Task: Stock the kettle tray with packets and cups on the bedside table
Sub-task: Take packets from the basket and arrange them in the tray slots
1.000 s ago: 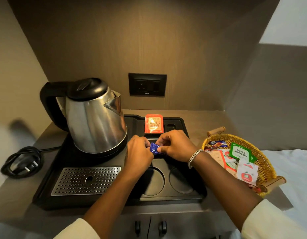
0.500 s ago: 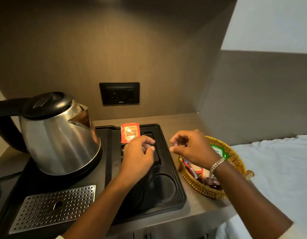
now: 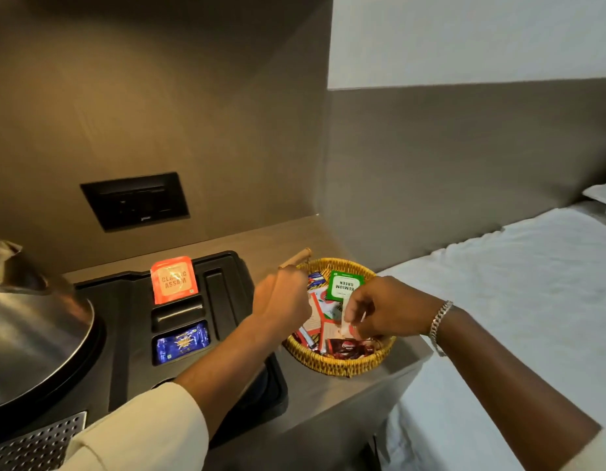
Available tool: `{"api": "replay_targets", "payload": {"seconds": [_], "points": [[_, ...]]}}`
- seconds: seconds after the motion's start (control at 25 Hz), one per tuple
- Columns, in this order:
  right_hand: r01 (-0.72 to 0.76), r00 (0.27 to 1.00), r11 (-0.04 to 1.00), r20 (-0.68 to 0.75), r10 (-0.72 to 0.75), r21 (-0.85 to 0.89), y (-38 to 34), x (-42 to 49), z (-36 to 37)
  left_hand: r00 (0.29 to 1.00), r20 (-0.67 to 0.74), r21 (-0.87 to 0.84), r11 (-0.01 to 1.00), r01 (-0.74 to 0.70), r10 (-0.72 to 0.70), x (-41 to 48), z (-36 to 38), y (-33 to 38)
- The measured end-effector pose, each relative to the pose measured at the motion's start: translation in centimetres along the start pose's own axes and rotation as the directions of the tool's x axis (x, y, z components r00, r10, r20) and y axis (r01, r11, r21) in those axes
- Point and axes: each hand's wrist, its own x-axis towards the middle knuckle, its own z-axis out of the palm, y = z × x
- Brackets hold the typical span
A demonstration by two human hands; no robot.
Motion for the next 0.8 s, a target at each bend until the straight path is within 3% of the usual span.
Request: {"api": "replay_targets", "payload": {"seconds": [0.12,0.24,0.4,0.52,0.64,0.8], "points": [[0.026,0.988,0.994,0.153,-0.01,-0.103,-0.7,1.2,0.6,1.0,0.004,0.108,0.994,-0.008,0.008,0.7,0.7,0.4],[0.074,0.985,0.971,0.168,-0.035,-0.229,-0.7,2.5,1.5,1.0,-0.008,0.154,0.988,-0.006,0.007,1.0,1.2,0.4],[0.083,0.985,0.969,0.165,-0.045,-0.233,-0.1,3.2,1.5,0.991,-0.122,-0.155,0.987,0.029,-0.049,-0.2,0.5,-0.2],[0.117,0.979,0.978,0.187,-0.085,-0.17,0.3,3.1,0.7,0.95,-0.313,-0.344,0.934,-0.095,-0.019,-1.8,-0.9,-2.4],[0.115,0.988,0.993,0.111,-0.111,-0.027,0.4,2.9,-0.9,0.904,-0.427,-0.317,0.937,-0.147,-0.003,-3.1,-2.1,-6.0],[0.196,0.973,0.962,-0.157,-0.167,0.192,-1.3,3.8,-1.7,0.905,-0.42,-0.338,0.937,-0.089,-0.065,-3.3,-2.2,-10.0]]}}
